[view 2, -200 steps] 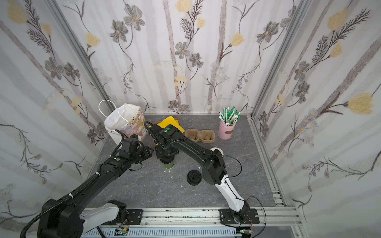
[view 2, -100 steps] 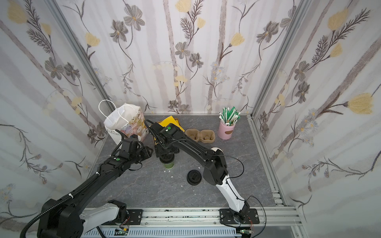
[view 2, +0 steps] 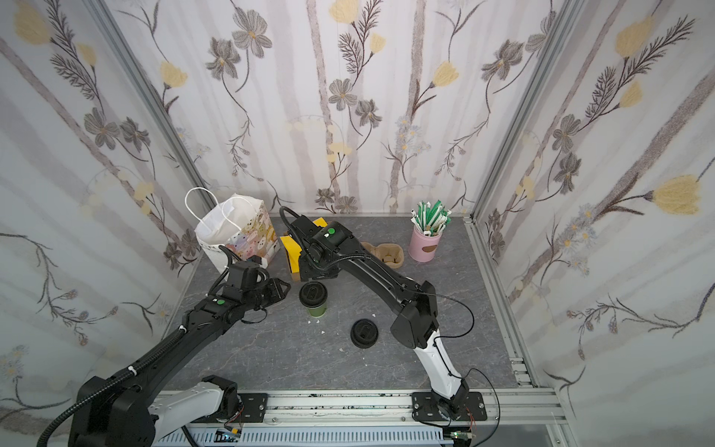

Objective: Pack a coffee takeout order
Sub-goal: Place the lid on the coffee cup, then close the lid on the coffee cup.

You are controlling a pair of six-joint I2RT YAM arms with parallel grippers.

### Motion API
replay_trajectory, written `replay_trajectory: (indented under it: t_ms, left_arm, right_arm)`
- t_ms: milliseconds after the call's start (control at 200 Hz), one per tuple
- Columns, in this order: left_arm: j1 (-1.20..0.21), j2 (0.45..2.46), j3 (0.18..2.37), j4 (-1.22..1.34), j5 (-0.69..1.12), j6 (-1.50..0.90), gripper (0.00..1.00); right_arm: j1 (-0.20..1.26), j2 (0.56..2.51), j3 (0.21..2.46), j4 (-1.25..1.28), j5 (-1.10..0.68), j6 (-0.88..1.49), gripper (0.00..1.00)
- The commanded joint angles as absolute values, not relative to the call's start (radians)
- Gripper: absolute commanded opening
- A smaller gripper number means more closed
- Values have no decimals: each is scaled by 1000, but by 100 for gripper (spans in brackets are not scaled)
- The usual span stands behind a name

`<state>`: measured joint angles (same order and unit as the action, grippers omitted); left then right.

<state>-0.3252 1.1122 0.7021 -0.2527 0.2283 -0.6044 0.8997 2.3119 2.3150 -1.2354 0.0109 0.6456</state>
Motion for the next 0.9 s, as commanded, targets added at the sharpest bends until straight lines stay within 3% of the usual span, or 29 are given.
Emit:
replay_trajectory:
  t_ms: [0, 185, 450, 894]
  left_arm:
    - [-324, 1111, 701, -245, 269, -615, 38]
    - [-324, 1120, 714, -245, 311, -611, 38]
    - [-322, 1099, 734, -245, 340, -613, 38]
    - [-322, 1147, 710, -247, 403, -615, 37]
  right_arm:
    - [884, 2284, 2287, -1160, 29, 641, 52]
    - [854, 2152, 2023, -966, -27, 670, 35]
    - [793, 1980, 1654, -703, -142, 732, 37]
    - [792, 1961, 1527, -640, -187, 739, 40]
